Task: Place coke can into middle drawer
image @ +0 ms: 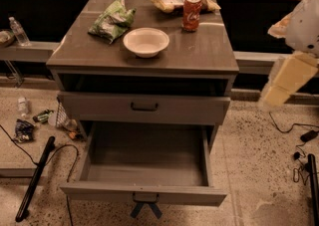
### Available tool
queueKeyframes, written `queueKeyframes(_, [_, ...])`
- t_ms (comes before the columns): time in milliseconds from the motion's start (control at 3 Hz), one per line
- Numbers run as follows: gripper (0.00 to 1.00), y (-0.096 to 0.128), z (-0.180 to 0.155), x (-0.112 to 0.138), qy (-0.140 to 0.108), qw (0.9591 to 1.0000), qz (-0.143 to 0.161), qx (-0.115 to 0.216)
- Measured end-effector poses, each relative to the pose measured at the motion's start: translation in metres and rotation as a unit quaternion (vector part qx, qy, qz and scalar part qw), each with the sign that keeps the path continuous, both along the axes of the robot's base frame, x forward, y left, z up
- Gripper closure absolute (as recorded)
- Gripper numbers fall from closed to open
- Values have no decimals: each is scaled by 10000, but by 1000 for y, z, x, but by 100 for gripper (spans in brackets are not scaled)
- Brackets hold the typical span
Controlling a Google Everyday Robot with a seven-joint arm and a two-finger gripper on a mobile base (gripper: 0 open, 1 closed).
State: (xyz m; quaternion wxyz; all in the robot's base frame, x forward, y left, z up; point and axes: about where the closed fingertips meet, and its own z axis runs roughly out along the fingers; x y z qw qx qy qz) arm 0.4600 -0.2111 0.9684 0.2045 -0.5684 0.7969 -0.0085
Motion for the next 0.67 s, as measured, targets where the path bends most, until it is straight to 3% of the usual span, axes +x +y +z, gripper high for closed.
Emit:
queueKeyframes(333, [0, 14, -37, 63, -186, 9857, -604, 1565])
queueKeyframes(667, [0, 26, -55, 111, -467, 9638, -915, 2462])
